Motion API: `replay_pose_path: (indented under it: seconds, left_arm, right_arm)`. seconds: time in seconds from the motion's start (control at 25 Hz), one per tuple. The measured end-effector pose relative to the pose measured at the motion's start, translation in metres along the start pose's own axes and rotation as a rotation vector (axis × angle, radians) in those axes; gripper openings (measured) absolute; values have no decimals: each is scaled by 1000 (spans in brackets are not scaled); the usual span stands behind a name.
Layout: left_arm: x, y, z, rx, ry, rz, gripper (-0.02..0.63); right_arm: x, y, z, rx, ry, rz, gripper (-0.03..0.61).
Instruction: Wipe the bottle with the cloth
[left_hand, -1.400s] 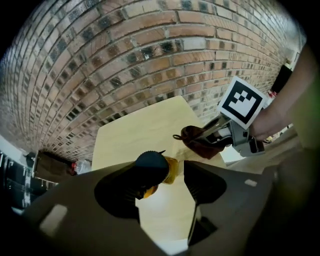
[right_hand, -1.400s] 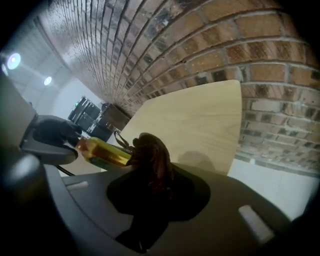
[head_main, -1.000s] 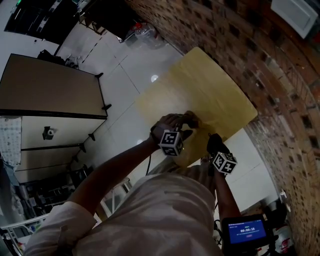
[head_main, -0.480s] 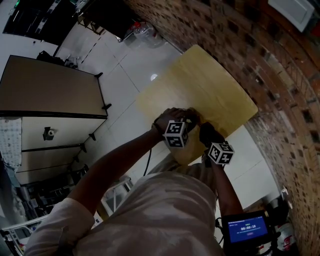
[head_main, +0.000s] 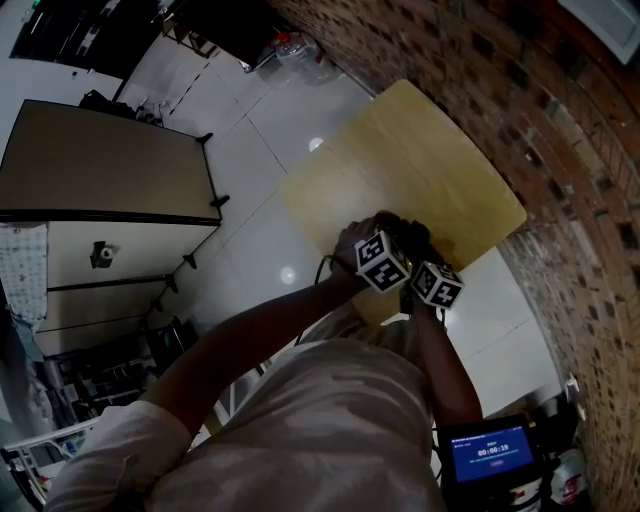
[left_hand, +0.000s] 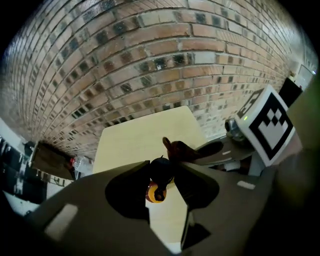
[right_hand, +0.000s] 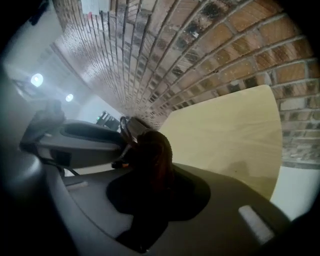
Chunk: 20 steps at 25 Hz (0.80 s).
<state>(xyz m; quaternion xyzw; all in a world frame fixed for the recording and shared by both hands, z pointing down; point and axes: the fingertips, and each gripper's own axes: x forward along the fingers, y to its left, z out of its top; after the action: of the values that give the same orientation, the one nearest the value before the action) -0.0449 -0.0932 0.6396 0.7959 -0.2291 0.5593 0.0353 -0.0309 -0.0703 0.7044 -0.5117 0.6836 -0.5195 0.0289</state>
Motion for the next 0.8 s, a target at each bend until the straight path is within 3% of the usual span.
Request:
replay_pose_path:
  seconds: [0.12, 0.32, 0.48, 0.56, 0.72, 0.8]
  left_arm:
    - [2, 4, -4, -54, 11, -10, 163]
    - [1, 6, -2, -150, 24, -8, 163]
    - [1, 6, -3, -179, 24, -7, 161]
    - [3, 7, 0, -189, 10, -9, 163]
    - [-4, 7, -2, -72, -30, -70, 168]
    - [-13, -3, -15, 29, -36, -118, 238]
  right_arm:
    - [24, -30, -28, 19, 100, -104, 77]
    - [43, -64, -37, 41, 155, -188, 75]
    - [56, -78, -47, -85, 295, -277, 77]
    - [57, -81, -46, -118, 333, -273, 77]
    - [40, -82, -38, -114, 286, -232, 77]
    - [12, -82, -51, -87, 279, -208, 77]
